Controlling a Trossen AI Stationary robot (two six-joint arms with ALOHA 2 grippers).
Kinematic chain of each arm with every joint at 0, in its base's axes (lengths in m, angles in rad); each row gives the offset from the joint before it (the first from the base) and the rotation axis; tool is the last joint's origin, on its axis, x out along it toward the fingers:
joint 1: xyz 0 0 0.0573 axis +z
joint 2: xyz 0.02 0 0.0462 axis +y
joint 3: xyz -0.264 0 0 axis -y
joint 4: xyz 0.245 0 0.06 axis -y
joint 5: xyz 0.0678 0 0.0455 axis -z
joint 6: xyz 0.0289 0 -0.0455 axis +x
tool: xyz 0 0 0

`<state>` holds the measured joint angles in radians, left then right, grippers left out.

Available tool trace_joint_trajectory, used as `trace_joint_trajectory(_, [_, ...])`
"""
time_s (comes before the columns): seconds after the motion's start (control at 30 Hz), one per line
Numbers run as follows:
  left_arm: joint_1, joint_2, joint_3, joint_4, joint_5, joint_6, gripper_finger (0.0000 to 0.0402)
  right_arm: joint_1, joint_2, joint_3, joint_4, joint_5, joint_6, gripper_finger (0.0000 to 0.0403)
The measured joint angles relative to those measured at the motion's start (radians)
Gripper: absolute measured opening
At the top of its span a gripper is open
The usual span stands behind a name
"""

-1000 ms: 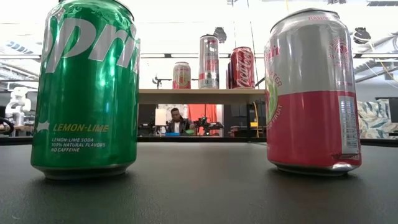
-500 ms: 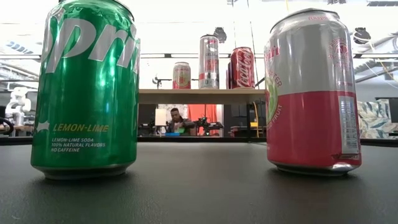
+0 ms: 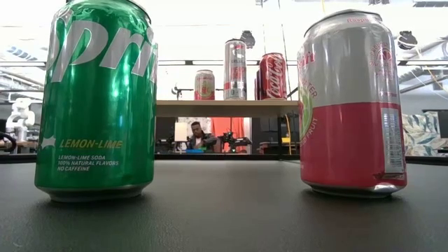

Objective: Place canned beverage on shelf
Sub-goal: Put the top pink white soda can aligned with the other pink white soda can on the shelf

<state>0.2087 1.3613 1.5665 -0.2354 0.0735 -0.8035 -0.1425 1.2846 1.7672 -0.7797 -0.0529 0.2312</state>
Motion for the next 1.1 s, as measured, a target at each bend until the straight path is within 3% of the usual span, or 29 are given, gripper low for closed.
trace_joint_trajectory(0.43, [-0.082,0.006,0.0,-0.031,-0.256,-0.038,0.0283,0.0,0.025,0.0,0.004,0.038,-0.083,0.04])
trace_joint_trajectory(1.1, [-0.084,0.033,0.0,-0.066,-0.364,-0.082,0.0283,0.0,0.205,0.0,0.126,0.082,-0.062,0.0394])
